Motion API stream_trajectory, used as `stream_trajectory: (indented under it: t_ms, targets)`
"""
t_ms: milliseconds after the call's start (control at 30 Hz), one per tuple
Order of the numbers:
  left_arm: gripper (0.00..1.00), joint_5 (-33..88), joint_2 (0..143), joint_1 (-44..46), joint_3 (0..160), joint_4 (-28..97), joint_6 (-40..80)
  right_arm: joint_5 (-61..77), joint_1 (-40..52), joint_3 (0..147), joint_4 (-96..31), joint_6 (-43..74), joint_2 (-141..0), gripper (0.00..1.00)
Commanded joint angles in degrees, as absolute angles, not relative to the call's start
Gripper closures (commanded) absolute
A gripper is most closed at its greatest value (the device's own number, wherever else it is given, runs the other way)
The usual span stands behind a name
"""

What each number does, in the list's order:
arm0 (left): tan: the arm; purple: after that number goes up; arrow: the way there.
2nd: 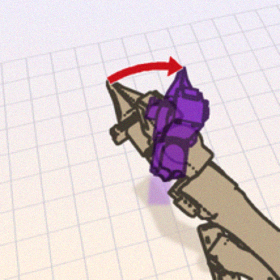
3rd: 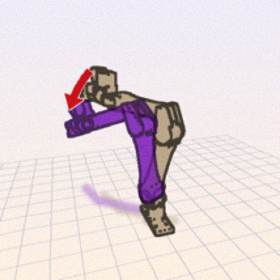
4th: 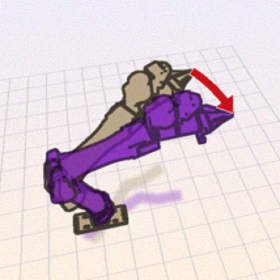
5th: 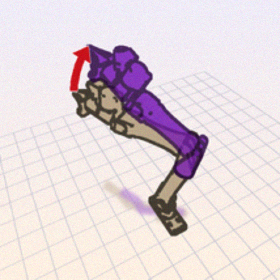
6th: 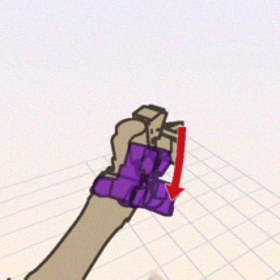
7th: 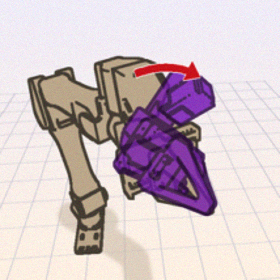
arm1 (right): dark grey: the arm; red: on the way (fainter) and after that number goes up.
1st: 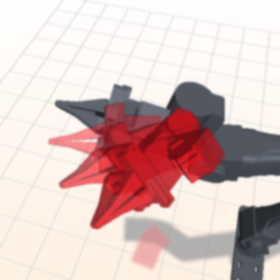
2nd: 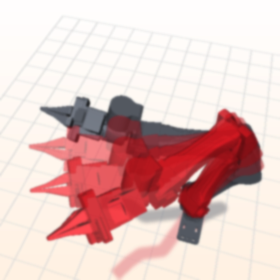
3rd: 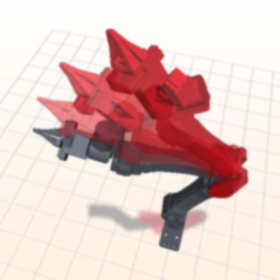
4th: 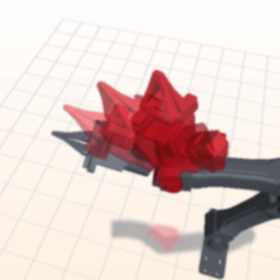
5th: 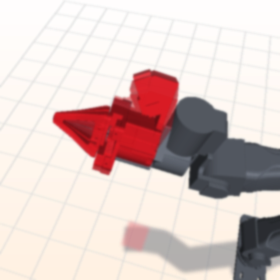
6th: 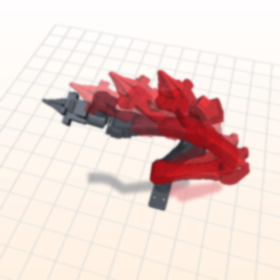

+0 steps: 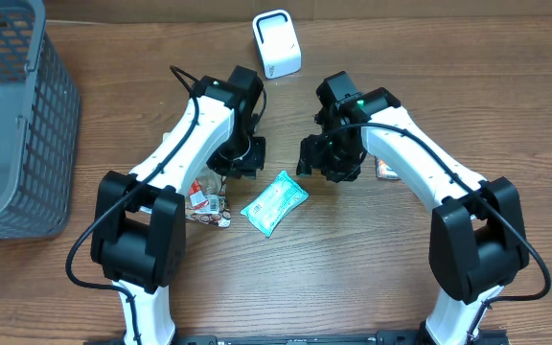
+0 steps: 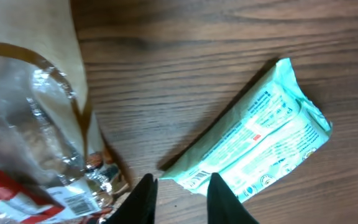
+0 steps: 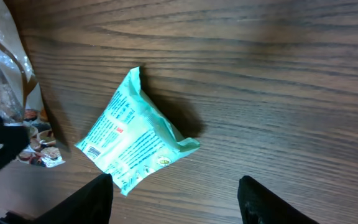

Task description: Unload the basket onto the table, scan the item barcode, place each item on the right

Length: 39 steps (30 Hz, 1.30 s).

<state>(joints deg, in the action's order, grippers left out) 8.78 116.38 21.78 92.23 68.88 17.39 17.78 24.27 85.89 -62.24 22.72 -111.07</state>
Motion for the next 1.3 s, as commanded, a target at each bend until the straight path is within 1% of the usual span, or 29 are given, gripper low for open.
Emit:
stream_trajectory:
  t_ms: [0,133,533,800,1000,1033,1067,1100,1133,1167,1267]
  targets:
    - [0.81,11.0,116.9,22.7,89.0,68.5,16.2,18.6,24.4,84.7,-61.8,24.0,-111.6,0.35]
    - [0.82,11.1,116.9,22.9,85.8,67.1,16.1,19.3,24.4,82.6,-60.7,24.0,-111.6,0.35]
    - [0.81,11.0,116.9,22.9,78.4,59.4,16.1,21.2,24.5,73.0,-47.2,24.3,-111.6,0.34]
    - [0.79,11.0,116.9,22.9,74.7,55.0,16.3,22.2,25.3,68.9,-39.5,27.4,-111.6,0.34]
    - [0.79,11.0,116.9,22.9,74.0,53.6,16.3,25.6,26.2,67.5,-35.5,28.3,-111.6,0.36]
    - [0.79,11.0,116.9,22.9,74.0,53.5,16.3,26.1,26.3,67.5,-35.1,28.4,-111.6,0.37]
    - [0.82,11.0,116.9,22.9,74.0,53.5,16.3,26.3,26.3,67.5,-34.7,28.4,-111.6,0.37]
    - [0.9,10.9,116.9,22.9,74.0,53.5,16.3,26.2,26.3,67.5,-34.6,28.4,-111.6,0.37]
    - [0.94,10.5,116.8,22.7,74.3,53.9,16.3,26.1,26.3,67.5,-34.5,28.3,-111.6,0.37]
    - [0.96,10.1,116.7,22.4,74.9,54.6,16.3,26.0,26.3,67.5,-34.5,28.3,-111.6,0.37]
    - [0.95,8.5,115.9,21.0,78.8,58.5,16.3,26.0,26.3,67.5,-34.5,28.3,-111.6,0.37]
